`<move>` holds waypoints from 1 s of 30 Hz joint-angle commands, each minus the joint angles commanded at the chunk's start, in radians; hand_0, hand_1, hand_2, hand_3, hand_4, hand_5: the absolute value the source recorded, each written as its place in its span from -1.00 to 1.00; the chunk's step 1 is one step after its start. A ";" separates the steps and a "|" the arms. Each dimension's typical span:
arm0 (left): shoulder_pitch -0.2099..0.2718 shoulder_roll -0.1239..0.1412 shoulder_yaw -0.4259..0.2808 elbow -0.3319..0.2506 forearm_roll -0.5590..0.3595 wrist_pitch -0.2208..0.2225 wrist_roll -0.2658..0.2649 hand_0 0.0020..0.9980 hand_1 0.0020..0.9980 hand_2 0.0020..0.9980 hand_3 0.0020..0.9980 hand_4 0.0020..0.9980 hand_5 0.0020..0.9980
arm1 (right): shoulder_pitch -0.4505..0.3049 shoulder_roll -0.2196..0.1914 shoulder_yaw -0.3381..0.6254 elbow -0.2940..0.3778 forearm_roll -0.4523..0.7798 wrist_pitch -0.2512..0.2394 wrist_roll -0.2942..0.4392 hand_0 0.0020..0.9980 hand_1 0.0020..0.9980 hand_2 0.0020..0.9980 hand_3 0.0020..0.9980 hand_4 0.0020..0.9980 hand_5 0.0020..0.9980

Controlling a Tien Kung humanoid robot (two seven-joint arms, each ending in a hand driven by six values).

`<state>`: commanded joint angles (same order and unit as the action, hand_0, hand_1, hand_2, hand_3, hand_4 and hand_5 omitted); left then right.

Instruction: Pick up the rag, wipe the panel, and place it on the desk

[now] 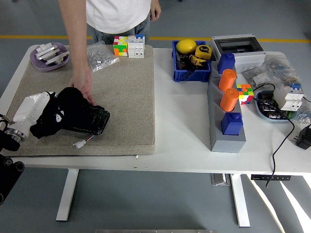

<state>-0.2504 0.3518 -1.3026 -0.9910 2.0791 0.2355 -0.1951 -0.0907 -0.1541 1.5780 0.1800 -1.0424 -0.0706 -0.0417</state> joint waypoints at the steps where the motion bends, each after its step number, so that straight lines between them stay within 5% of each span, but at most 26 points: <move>1: 0.001 0.002 -0.009 0.005 0.004 -0.002 0.003 -0.48 -0.54 0.05 -0.11 -0.57 -1.00 | 0.000 0.000 0.000 0.000 0.001 0.000 0.000 0.52 0.24 0.36 0.21 0.93 -0.08; 21: -0.009 0.023 -0.125 0.085 0.038 -0.014 0.020 -0.47 -0.52 0.05 -0.11 -0.57 -1.00 | -0.001 0.001 0.010 0.000 0.001 -0.001 -0.003 0.52 0.24 0.36 0.21 0.93 -0.08; 30: -0.037 0.028 -0.191 0.164 0.040 0.006 -0.013 -0.48 -0.51 0.05 -0.11 -0.57 -1.00 | 0.004 0.002 0.010 0.000 0.001 -0.002 -0.004 0.52 0.24 0.36 0.21 0.93 -0.08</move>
<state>-0.2877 0.3797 -1.4933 -0.8271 2.1188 0.2416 -0.2084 -0.0869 -0.1521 1.5880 0.1800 -1.0414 -0.0729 -0.0460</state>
